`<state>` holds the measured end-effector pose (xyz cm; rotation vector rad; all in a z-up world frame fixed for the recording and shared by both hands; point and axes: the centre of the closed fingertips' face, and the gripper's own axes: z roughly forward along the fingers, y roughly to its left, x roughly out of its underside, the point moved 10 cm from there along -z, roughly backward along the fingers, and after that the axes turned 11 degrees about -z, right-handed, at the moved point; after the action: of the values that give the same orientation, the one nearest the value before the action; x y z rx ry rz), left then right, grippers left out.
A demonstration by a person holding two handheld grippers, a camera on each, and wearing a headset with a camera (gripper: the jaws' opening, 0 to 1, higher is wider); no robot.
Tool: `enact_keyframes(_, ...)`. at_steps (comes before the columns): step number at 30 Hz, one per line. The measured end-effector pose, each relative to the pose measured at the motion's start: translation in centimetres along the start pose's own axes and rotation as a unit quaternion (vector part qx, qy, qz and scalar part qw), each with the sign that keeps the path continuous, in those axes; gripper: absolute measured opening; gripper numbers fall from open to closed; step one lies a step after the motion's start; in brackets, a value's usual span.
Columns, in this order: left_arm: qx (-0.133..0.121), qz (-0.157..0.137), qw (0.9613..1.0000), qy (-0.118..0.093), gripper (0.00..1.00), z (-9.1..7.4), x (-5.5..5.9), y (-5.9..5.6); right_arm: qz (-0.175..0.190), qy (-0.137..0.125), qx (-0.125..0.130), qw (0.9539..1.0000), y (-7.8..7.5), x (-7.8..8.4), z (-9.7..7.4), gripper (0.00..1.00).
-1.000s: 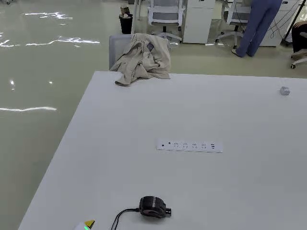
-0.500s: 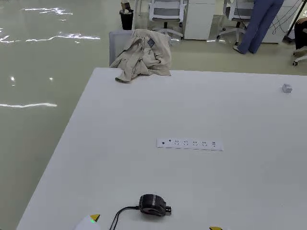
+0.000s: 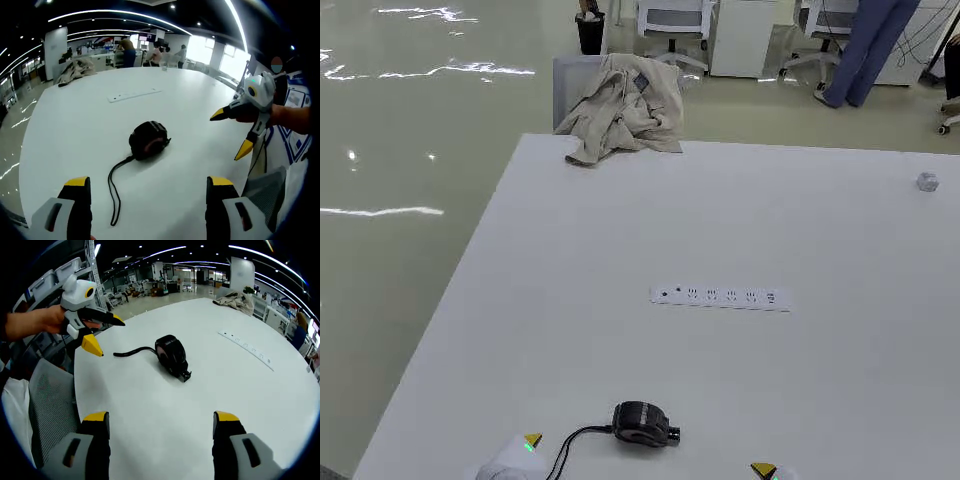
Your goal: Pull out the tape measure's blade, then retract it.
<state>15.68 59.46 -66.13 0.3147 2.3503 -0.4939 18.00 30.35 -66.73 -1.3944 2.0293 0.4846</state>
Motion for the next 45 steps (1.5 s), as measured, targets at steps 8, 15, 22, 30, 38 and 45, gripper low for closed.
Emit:
enact_keyframes(8,0.002,0.004,1.0,0.006,0.93,0.8,0.0,0.3,0.0,0.002,-0.006,1.0,-0.2,-0.2,1.0,0.87)
enact_keyframes(15,0.006,0.009,0.9999,0.009,0.93,1.6,0.1,0.6,-0.007,0.007,-0.011,0.9999,-0.7,-0.1,1.8,0.87)
enact_keyframes(22,0.01,0.015,0.9998,0.011,0.93,2.2,0.1,0.9,-0.015,0.013,-0.014,0.9997,-0.9,-0.2,2.3,0.85)
enact_keyframes(30,0.015,0.026,0.9995,0.012,0.91,2.9,-0.2,1.3,-0.02,0.011,-0.018,0.9996,-1.1,-0.5,3.3,0.84)
enact_keyframes(38,0.031,0.05,0.9981,0.017,0.9,3.5,-0.5,1.4,-0.038,0.012,-0.027,0.9988,-1.2,-1.0,4.2,0.82)
enact_keyframes(45,0.037,0.068,0.9967,0.025,0.88,4.4,-1.0,1.9,-0.062,0.017,-0.041,0.9971,-1.3,-1.0,5.0,0.76)
